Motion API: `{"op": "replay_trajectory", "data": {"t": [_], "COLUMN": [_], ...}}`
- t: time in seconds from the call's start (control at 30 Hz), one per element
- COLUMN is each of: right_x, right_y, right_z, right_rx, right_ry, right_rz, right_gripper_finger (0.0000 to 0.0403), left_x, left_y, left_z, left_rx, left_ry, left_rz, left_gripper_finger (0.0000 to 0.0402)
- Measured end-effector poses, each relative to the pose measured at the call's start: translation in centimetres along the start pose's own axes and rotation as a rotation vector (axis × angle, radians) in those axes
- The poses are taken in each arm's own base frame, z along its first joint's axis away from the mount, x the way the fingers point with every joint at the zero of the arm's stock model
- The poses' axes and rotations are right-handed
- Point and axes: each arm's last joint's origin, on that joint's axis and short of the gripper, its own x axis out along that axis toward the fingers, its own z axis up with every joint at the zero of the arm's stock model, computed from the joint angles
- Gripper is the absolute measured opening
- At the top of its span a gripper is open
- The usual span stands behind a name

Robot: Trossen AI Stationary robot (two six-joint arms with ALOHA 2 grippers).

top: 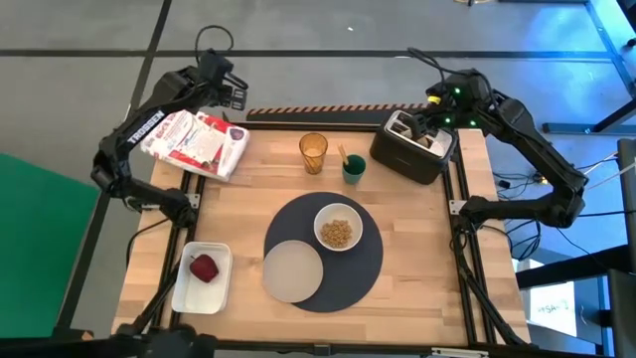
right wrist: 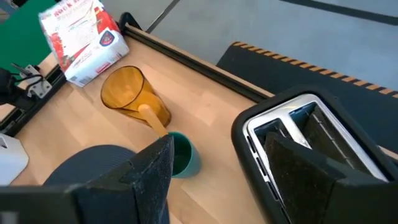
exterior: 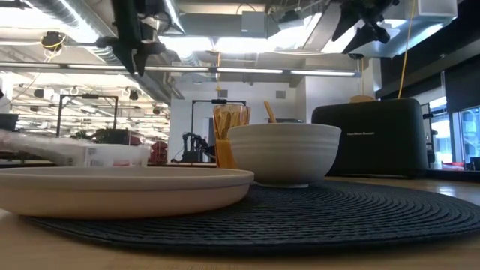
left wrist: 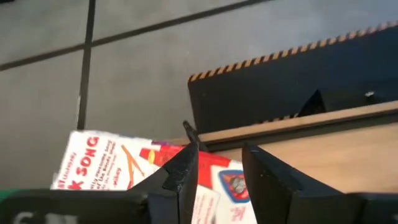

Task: Arrange a breakfast setting
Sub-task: Pour the cereal from the cereal box into the white bowl, then put the cereal box on the top left of the table upright

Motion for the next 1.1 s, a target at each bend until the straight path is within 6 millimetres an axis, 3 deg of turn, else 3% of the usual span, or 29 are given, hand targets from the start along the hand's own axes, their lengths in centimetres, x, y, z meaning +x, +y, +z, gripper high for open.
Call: {"op": "replay_trajectory", "data": {"t": [0.4,0.67,1.1], "right_x": [-0.4,-0.4,-0.4], "right_y": [0.0,0.1,0.1], "right_z": [-0.1,-0.1,-0.3], "right_rx": [-0.032,-0.05,-0.049], "right_ry": [-0.006,-0.001,0.026], "right_rz": [-0.003,0.014,0.055], "right_gripper_finger": [0.0246,0.0246,0.0246], "left_x": [-0.7,-0.9,-2.3], "left_y": [-3.1,-3.6,-5.6], "left_z": [-0.5,-0.5,-1.2], "left_rx": [0.021,-0.037,-0.008], "left_ry": [-0.026,-0.021,-0.048], "left_rz": [-0.104,-0.159,-0.238], "left_gripper_finger": [0.0085,0.0061,0.0059]}}
